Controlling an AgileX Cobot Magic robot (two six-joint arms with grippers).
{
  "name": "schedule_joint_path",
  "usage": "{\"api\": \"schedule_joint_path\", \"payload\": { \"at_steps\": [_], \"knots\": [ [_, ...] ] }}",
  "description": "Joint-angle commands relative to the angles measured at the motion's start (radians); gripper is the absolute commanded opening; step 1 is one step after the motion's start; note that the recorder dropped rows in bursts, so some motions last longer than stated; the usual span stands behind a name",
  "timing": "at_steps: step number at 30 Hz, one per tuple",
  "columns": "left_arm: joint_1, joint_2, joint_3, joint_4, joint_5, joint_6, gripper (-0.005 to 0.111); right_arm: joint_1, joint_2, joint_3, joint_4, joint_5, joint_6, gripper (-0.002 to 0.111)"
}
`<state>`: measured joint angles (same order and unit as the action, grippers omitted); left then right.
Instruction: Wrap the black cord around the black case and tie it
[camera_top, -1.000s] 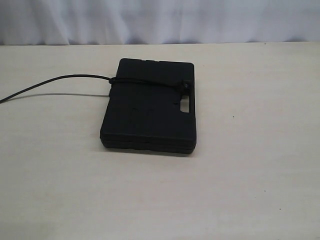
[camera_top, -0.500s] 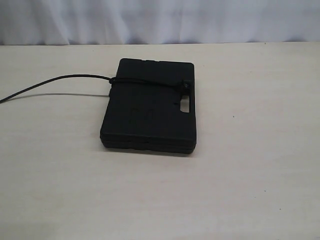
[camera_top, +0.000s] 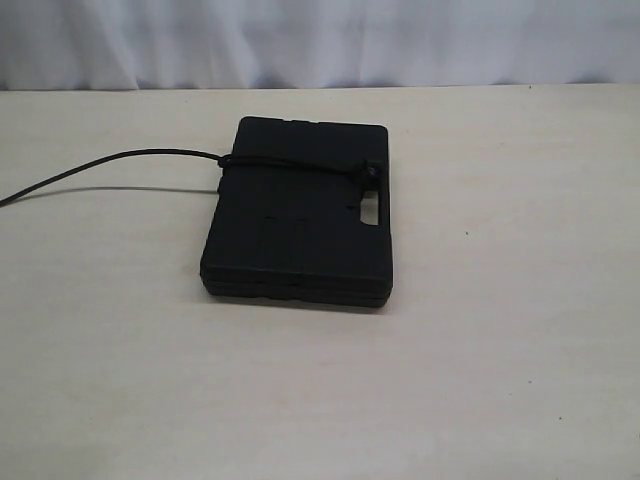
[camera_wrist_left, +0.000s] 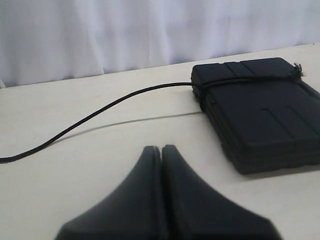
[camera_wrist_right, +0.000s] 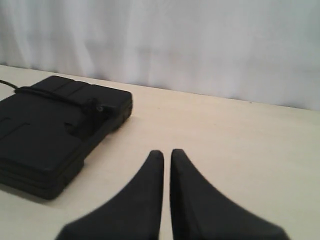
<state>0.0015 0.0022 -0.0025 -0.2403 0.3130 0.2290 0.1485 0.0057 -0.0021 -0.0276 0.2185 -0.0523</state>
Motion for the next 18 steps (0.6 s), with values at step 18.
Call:
{"api": "schedule_joint_path", "payload": {
  "at_steps": [18],
  "knots": [
    [0.089,-0.002,0.003,0.000,-0.004,-0.017,0.000,-0.270,-0.006,0.002,-0.006,0.063,-0.007,0.005]
  ]
}}
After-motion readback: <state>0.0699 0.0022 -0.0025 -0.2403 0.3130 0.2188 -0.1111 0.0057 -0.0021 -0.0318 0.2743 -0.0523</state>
